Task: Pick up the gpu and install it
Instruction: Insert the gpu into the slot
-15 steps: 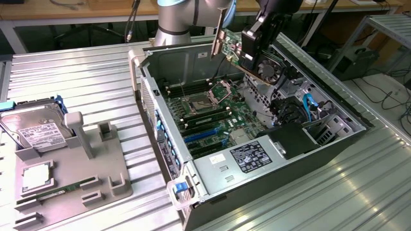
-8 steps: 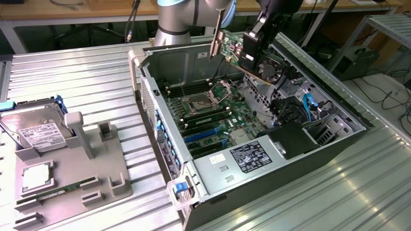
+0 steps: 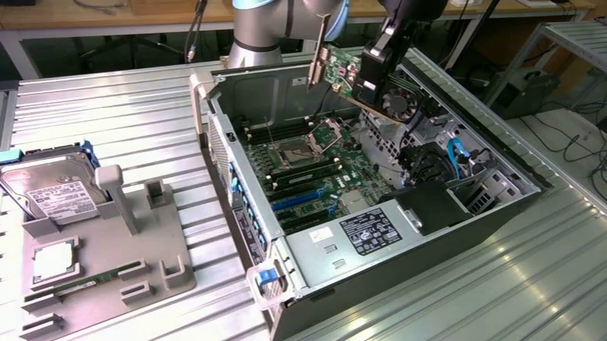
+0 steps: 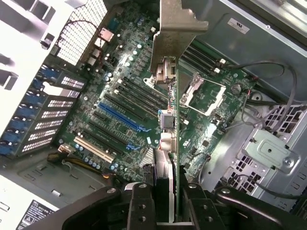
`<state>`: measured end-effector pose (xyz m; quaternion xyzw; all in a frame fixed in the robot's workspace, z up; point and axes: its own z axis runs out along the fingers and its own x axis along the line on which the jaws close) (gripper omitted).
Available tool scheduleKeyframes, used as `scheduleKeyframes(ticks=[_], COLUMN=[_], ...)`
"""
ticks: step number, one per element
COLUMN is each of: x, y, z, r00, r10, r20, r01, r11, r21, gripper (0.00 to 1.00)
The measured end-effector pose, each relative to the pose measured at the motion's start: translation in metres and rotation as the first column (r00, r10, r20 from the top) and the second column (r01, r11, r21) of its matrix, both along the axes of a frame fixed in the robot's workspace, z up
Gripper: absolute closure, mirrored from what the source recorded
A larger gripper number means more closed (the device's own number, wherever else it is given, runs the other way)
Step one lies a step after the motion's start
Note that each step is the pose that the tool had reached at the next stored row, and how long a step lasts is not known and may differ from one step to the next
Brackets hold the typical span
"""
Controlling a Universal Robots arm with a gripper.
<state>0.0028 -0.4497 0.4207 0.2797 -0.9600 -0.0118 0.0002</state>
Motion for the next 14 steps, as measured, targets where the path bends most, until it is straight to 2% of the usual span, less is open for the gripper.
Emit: scheduleKeyframes(ticks=[6, 14], x=[0.0, 0.0], y=[-0.0001, -0.0007], z=[0.0, 0.0], r00=[0.9988, 0.9928], r10=[0.049, 0.12], r20=[0.0, 0.0001], r01=[-0.049, -0.12], r11=[0.9988, 0.9928], r21=[0.0003, 0.0007], gripper=[0.72, 0.72])
